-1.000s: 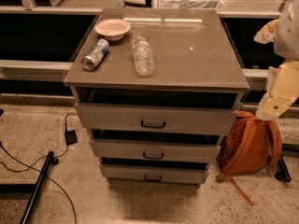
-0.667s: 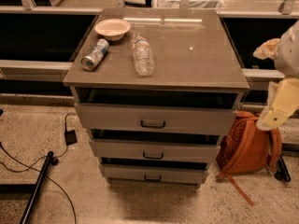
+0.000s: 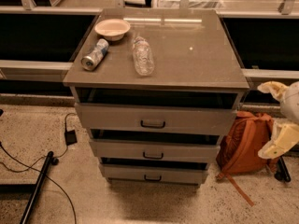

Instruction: Open middle drawer

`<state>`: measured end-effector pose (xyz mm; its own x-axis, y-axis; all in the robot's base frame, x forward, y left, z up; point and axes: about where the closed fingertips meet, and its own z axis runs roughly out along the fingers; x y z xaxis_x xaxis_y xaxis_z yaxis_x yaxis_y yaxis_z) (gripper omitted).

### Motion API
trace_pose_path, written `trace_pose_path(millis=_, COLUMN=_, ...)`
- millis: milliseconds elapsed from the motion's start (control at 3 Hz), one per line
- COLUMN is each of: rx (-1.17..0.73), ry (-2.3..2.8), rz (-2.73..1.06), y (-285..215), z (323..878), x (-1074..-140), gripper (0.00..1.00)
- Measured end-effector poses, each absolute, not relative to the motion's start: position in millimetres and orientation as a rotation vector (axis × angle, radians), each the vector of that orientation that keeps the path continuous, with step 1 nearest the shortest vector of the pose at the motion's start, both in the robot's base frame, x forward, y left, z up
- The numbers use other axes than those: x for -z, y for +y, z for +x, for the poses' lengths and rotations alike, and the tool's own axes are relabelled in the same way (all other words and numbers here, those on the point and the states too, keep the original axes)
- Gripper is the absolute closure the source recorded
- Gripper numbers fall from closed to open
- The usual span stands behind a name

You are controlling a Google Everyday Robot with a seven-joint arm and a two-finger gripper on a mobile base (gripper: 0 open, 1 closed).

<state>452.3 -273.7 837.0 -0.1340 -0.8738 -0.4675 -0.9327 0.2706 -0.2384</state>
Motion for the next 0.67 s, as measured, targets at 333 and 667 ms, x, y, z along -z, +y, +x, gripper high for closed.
trace_pose_path(millis=333, rx=-0.124, ry=2.006, rz=-1.643, y=-277.6, z=454.5, x=-834.7, gripper=0.0)
trace_pose_path(millis=667, rx=-0.152, ry=2.029, rz=-1.653, y=-278.7, z=458.7, x=-817.0, gripper=0.0)
